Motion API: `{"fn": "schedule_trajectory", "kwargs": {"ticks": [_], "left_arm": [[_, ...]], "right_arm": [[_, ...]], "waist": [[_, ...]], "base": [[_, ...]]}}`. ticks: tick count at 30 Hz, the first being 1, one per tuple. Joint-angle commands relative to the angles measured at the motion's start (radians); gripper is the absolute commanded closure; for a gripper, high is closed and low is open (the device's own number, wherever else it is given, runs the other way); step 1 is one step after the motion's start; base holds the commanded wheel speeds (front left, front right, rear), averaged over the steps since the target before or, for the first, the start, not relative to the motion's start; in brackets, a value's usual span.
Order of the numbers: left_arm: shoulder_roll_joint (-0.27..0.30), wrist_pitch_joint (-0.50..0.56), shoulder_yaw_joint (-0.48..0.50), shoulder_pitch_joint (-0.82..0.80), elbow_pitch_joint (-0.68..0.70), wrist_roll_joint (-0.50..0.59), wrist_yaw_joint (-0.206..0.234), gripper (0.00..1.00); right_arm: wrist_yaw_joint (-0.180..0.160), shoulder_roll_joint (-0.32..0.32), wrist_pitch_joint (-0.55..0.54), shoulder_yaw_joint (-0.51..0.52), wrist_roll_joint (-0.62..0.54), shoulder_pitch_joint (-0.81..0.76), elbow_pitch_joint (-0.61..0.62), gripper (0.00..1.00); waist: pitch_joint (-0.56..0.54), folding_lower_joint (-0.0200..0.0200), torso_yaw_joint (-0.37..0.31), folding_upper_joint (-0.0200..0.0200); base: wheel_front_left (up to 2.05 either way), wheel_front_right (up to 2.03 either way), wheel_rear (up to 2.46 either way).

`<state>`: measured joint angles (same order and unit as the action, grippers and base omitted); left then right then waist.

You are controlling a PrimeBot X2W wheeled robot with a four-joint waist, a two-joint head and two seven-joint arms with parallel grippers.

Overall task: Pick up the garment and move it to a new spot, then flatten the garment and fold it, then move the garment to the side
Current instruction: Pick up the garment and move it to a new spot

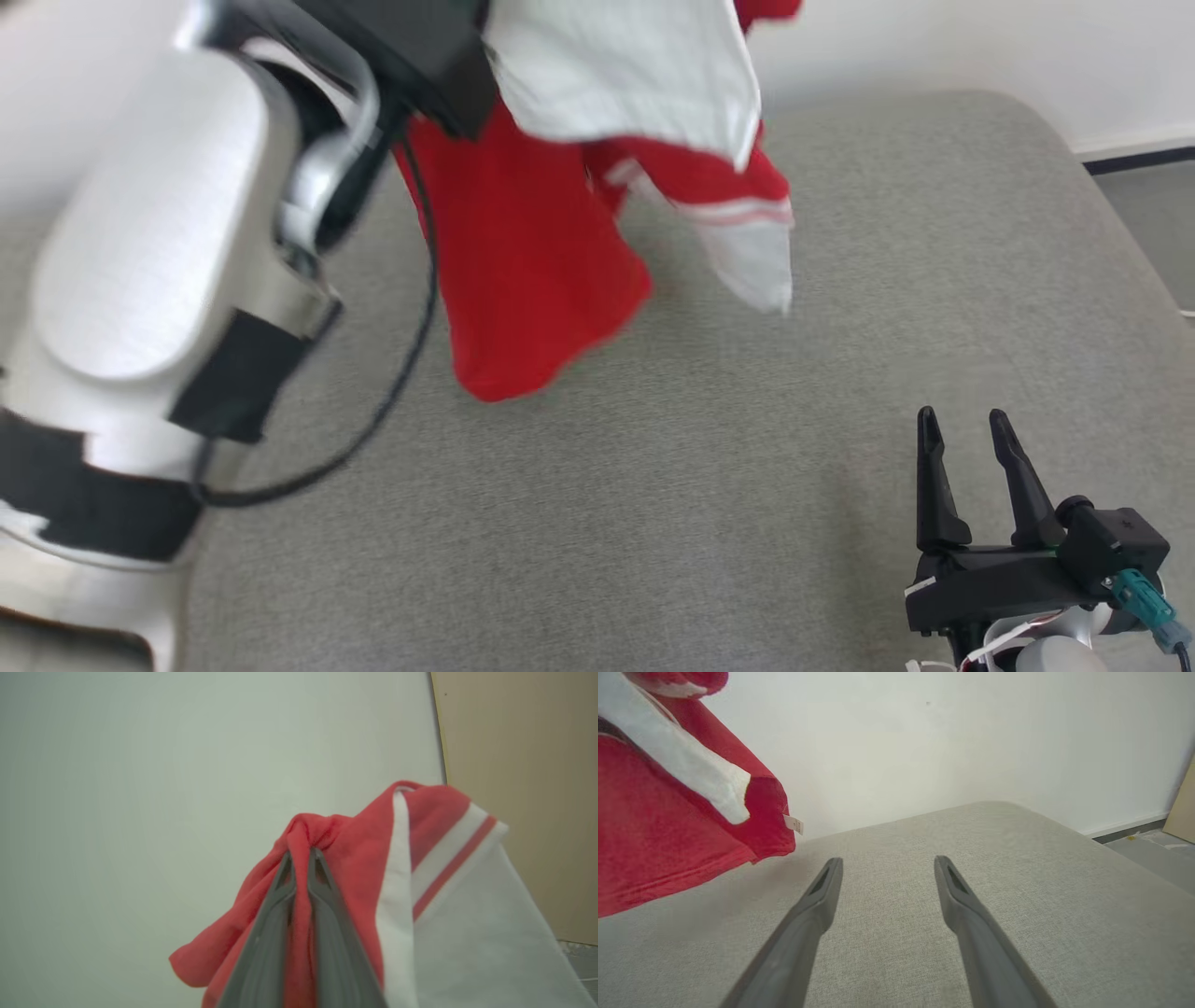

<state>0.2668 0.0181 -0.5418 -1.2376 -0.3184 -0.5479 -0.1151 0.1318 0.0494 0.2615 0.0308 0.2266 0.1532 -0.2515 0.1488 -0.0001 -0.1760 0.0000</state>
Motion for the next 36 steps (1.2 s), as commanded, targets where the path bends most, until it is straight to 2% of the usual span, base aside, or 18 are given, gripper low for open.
{"fn": "schedule_trajectory", "kwargs": {"ticks": [1, 8, 14, 20, 21, 22, 27, 36], "left_arm": [[-0.011, -0.007, -0.007, 0.036, -0.003, -0.007, 0.001, 1.0], [-0.053, -0.057, -0.093, 0.279, -0.038, -0.023, 0.014, 1.0], [-0.057, -0.142, -0.133, 0.5, -0.121, -0.033, 0.04, 1.0], [-0.057, -0.22, -0.152, 0.628, -0.209, -0.035, 0.05, 1.0], [-0.06, -0.236, -0.149, 0.633, -0.211, -0.033, 0.05, 0.54], [-0.063, -0.251, -0.143, 0.635, -0.209, -0.026, 0.051, 0.0], [-0.056, -0.283, -0.076, 0.631, -0.144, 0.005, 0.065, 0.0], [0.005, -0.284, 0.159, 0.785, 0.088, 0.114, 0.117, 0.0]], "right_arm": [[-0.002, 0.002, 0.004, 0.004, -0.01, 0.003, 0.003, 0.0], [-0.002, 0.001, 0.005, 0.016, -0.019, -0.014, 0.02, 0.0], [-0.002, 0.002, 0.005, 0.006, -0.025, -0.001, 0.026, 0.0], [-0.002, 0.001, 0.004, -0.026, -0.018, 0.015, 0.017, 0.0], [-0.002, 0.001, 0.004, -0.03, -0.016, 0.017, 0.014, 0.0], [-0.002, 0.001, 0.003, -0.032, -0.016, 0.018, 0.012, 0.0], [-0.002, 0.002, 0.003, -0.039, -0.015, 0.002, 0.01, 0.0], [-0.002, 0.002, 0.003, -0.027, -0.035, -0.034, 0.023, 0.0]], "waist": [[0.0, 0.0001, -0.025, 0.0], [0.006, 0.0001, -0.016, 0.0], [0.024, 0.0001, -0.007, 0.0], [0.034, 0.0001, 0.003, 0.0], [0.033, 0.0001, 0.008, 0.0], [0.029, 0.0001, 0.015, 0.0], [-0.012, 0.0001, 0.055, 0.0], [-0.067, 0.0001, 0.127, 0.0]], "base": [[0.0, 0.0, 0.0], [0.0, 0.0, 0.0], [0.0, 0.0, 0.0], [0.0, 0.0, 0.0], [0.0, 0.0, 0.0], [0.0, 0.0, 0.0], [0.0, 0.0, 0.0], [0.0, 0.0, 0.0]]}}
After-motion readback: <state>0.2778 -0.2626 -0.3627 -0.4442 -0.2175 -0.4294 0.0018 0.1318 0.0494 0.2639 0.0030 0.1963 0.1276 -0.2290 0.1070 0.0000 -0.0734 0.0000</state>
